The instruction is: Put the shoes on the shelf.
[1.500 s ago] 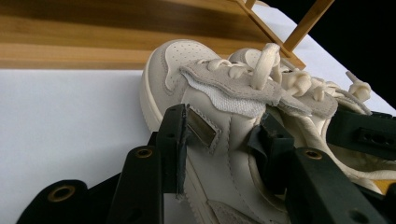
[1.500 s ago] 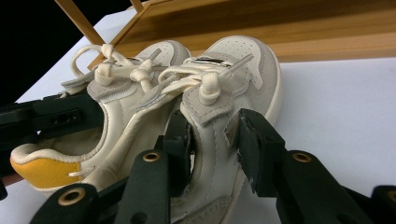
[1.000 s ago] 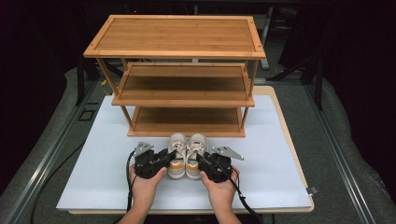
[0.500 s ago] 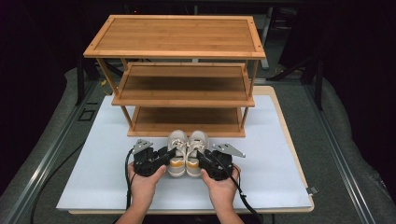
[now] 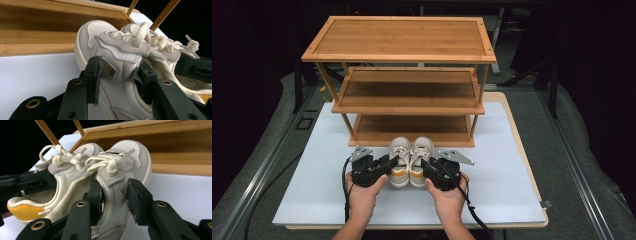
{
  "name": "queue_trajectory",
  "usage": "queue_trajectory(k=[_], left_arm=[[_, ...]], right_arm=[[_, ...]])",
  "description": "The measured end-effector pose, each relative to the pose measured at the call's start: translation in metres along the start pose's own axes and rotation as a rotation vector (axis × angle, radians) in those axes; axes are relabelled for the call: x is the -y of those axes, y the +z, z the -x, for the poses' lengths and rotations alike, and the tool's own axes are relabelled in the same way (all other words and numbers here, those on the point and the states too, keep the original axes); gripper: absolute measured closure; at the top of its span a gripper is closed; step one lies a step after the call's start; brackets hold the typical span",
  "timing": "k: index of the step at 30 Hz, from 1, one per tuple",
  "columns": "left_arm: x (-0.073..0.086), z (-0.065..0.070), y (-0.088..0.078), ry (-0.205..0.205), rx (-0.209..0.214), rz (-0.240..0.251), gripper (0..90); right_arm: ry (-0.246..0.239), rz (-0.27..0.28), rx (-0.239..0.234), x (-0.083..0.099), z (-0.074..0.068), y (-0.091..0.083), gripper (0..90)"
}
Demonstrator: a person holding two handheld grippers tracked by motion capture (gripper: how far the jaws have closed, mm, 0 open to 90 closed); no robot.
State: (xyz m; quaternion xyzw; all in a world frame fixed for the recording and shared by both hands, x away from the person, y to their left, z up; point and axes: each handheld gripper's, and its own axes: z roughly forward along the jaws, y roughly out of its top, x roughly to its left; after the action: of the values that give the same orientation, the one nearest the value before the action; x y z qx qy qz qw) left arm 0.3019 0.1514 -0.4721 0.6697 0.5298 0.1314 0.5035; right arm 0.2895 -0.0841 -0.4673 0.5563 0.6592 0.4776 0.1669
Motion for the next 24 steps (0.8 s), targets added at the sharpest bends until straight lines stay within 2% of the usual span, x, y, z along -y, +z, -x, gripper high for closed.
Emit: queue_trajectory(k=[2,15,18,24], left_arm=[[-0.004,0.001,-0.003,0.0,0.001,0.006,60.6],[-0.031,0.012,-0.027,0.022,0.006,0.052,60.5],[-0.035,0.013,-0.032,0.025,0.014,0.061,60.5],[-0.043,0.016,-0.039,0.034,0.012,0.073,60.6]], right_arm=[[-0.007,-0.004,-0.001,-0.004,-0.002,-0.003,65.1],[-0.043,0.052,-0.002,-0.029,-0.02,-0.021,65.1],[-0.04,0.055,-0.021,-0.034,-0.022,-0.026,65.1],[-0.056,0.068,-0.022,-0.043,-0.028,-0.033,65.0]])
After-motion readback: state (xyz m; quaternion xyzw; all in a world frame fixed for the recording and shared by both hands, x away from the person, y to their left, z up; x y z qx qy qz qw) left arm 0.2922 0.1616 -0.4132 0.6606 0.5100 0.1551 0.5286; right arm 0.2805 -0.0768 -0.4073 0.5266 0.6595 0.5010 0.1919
